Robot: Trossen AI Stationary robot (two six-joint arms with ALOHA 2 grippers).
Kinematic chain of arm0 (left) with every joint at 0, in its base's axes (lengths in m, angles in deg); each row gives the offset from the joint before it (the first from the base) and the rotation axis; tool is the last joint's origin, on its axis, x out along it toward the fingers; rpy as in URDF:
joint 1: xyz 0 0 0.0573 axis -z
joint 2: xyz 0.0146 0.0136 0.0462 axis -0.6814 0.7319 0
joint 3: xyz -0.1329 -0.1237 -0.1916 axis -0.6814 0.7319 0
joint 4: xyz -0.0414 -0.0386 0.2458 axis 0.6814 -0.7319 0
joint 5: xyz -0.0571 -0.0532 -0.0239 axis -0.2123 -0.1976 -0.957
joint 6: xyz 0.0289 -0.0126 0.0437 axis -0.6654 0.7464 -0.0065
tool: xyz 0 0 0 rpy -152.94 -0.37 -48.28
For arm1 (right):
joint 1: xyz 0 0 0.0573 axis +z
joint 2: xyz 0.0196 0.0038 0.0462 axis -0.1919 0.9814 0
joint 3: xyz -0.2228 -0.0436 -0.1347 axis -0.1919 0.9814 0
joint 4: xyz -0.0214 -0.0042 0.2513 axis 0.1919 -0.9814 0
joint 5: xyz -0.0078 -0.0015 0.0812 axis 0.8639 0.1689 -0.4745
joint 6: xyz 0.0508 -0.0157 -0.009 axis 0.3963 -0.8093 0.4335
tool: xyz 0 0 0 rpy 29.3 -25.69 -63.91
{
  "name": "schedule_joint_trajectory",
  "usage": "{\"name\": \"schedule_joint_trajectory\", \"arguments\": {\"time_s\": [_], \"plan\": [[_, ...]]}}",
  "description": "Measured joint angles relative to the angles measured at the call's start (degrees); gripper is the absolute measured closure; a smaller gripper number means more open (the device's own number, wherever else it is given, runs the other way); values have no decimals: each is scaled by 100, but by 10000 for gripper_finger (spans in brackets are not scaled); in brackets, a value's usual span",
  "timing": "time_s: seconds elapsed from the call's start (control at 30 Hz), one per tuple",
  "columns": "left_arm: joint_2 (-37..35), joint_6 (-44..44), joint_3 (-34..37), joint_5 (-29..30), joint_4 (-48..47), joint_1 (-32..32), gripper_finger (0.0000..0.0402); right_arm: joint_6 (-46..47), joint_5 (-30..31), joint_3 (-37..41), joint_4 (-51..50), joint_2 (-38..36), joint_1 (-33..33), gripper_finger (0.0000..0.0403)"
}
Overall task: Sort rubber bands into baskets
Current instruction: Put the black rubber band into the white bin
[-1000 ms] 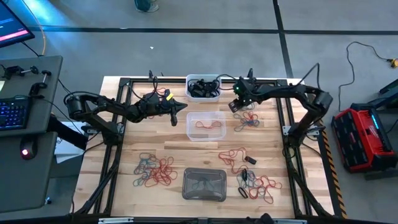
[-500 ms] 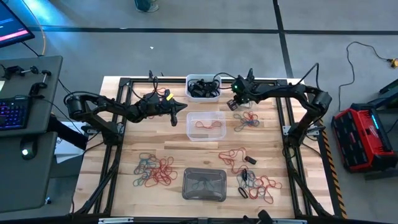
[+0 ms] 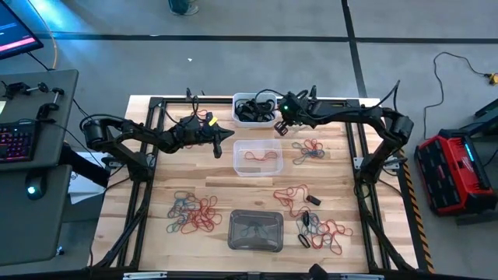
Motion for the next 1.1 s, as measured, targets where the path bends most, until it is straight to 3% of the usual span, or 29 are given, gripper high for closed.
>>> {"name": "schedule_joint_trajectory", "arguments": {"time_s": [0.2, 0.43, 0.5, 0.7, 0.9, 1.1], "plan": [[0, 0, 0, 0, -13, 0, 401, -287, 1216, 168, 655, -5, 434, 402], [1, 2, 0, 0, -20, 0, 401, -772, 2277, 797, 2546, -4, 765, 402], [-1, 0, 0, 0, -20, 0, 401, -1015, 2093, 923, 3107, -5, 792, 402], [1, 1, 0, 0, -17, 0, 402, -732, 486, 767, 3337, -4, 481, 402], [0, 2, 0, 1, -15, 0, 402, -397, 52, 111, 2657, 120, 125, 403], [-1, 0, 0, 20, -17, 0, 402, -340, -365, -855, 1701, 742, -151, 403]]}}
